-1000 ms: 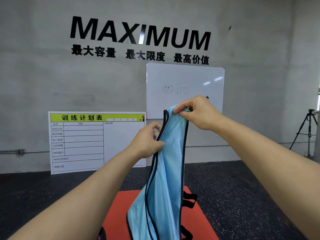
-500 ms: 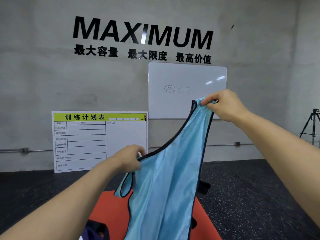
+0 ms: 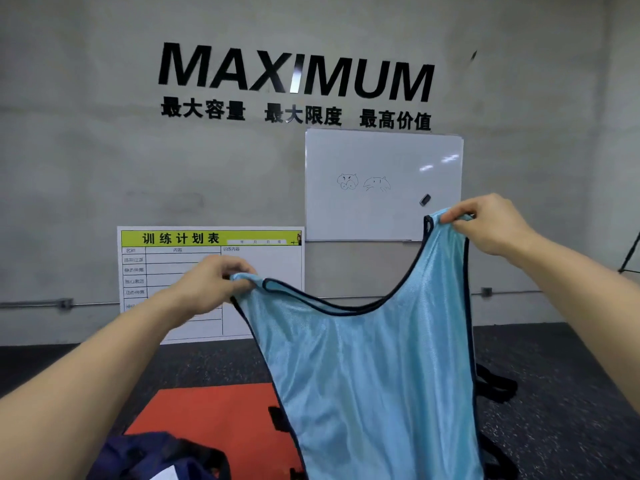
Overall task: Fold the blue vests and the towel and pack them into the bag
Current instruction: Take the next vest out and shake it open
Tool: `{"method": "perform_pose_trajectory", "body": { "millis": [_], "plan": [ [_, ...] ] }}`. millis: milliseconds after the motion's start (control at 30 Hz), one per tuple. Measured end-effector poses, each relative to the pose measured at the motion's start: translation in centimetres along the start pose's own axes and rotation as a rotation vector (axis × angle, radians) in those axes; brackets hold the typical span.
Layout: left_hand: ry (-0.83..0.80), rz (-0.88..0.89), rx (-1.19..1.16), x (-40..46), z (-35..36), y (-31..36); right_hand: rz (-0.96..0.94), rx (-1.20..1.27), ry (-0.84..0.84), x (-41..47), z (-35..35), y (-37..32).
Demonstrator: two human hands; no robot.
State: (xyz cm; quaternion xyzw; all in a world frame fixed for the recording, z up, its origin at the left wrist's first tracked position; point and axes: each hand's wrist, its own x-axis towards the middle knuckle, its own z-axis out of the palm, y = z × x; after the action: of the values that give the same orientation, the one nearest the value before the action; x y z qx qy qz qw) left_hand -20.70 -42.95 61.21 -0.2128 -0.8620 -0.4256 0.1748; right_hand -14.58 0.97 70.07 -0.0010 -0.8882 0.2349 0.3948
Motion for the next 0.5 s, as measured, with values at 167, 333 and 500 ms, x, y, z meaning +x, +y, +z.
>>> {"method": "perform_pose_trajectory", "body": {
  "millis": [167,333,500],
  "plan": [
    [0.167,0.071,-0.092,0.2,-2.1,2.8,-0.022,-0.035,-0.035,-0.1,-0.6,-0.3],
    [0.166,0.235,0.129,0.2,-4.0,5.2,-0.059,-0.017,-0.064,-0.1,-1.8,-1.1],
    [0.053,0.293,0.376,-0.5,-6.5,7.3,-0.13,0.098,-0.196,-0.7,-3.2,-1.8]
  ]
}}
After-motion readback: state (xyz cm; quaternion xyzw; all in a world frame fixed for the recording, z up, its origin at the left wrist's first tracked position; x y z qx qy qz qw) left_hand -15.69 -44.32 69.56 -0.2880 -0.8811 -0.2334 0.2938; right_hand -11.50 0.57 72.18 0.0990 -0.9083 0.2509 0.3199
